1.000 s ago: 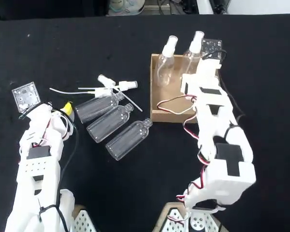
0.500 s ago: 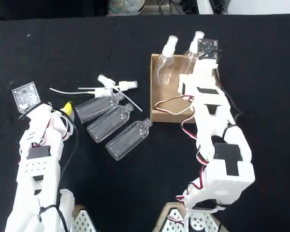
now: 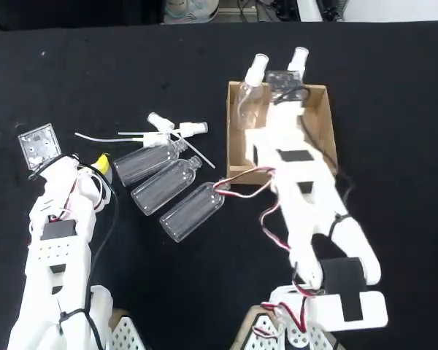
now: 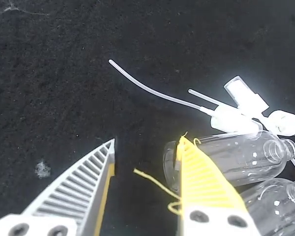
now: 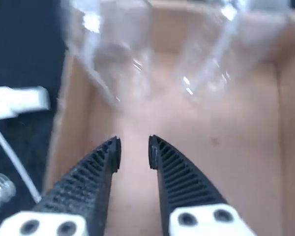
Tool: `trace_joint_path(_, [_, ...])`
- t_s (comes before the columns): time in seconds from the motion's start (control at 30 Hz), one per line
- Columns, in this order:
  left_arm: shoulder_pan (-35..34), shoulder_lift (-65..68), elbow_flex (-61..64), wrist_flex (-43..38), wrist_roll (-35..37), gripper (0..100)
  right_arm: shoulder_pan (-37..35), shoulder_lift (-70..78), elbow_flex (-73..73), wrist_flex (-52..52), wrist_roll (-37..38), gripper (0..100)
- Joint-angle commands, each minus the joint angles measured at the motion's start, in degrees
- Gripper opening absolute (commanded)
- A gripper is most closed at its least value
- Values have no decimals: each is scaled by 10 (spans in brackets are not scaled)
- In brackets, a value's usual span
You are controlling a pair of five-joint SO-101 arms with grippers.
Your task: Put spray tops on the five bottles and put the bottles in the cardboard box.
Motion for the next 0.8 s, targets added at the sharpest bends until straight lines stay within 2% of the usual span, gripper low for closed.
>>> trace_joint_path(0.0, [-2,-4,-9,-10,4,198,-22,5,-4,-57,-4,75])
trace_joint_path(0.33, [-2,-4,-9,-10,4,198,-25,100,-6,-201,-4,75])
trace_joint_path(0.77, [-2,-4,-9,-10,4,198,-25,148,-29,-245,-1,75])
